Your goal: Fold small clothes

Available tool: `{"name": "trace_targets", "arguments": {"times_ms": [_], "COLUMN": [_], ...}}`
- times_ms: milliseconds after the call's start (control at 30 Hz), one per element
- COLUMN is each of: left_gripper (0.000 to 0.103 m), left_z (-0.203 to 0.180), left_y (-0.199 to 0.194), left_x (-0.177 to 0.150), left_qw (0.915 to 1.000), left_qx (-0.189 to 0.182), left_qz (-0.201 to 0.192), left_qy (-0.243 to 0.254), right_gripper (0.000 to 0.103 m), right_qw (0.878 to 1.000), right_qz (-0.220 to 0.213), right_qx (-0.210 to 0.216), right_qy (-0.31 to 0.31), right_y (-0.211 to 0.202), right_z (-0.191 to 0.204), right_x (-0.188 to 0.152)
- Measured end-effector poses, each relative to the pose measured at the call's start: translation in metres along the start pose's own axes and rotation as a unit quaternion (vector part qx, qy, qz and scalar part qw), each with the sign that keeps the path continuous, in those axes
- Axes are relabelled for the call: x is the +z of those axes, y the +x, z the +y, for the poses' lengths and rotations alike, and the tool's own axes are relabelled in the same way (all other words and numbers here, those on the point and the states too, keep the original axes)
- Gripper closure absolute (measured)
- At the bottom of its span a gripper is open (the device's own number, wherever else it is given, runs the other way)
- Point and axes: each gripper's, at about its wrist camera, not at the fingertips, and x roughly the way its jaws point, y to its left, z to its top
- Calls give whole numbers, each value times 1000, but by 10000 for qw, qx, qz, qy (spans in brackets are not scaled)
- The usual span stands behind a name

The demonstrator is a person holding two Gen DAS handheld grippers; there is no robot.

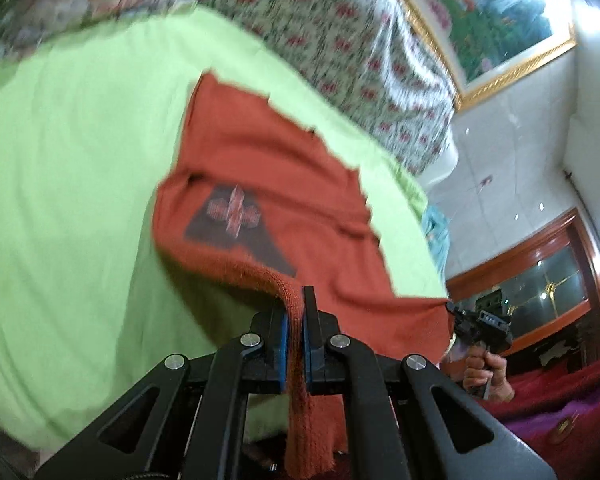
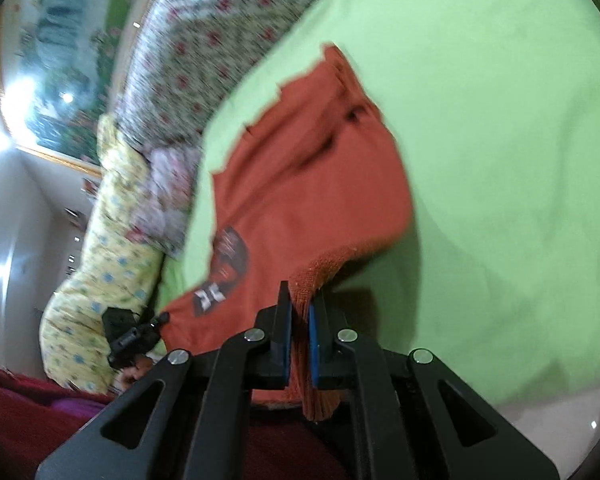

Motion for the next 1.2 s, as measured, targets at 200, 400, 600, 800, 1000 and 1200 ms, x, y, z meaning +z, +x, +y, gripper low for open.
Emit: {"name": "trace_targets", "arguments": {"times_ms": [200,400,600,800,1000,1200], "left_gripper": [100,100,100,100,98,85], "left_z": [-1,18,52,87,106,113], "left_y": [29,87,142,178,209,226], "left_x": [71,147,197,219,231,238], "left_qw": [9990,9970,9948,9920,9902,9893], "left_qx": [-51,147,508,769,1107,1299], "left_qz": [-442,-750,-774,-716,-487,-23], "left_qy": [61,-126,-422,-698,-703,-670], "right_gripper": [95,95,95,95,95,92], "right_qw": [9988,9979,9980,9972,9944,9935], "right_qz": [-422,-617,-590,-347,-212,-96], "right_qx": [249,157,-200,-610,-857,-733], "right_qy": [-83,-109,95,272,572,869], "right_y": [21,74,127,174,196,206], "right_z": [16,18,5,-20,-55,-73], "right_x": [71,164,237,278,292,296]}}
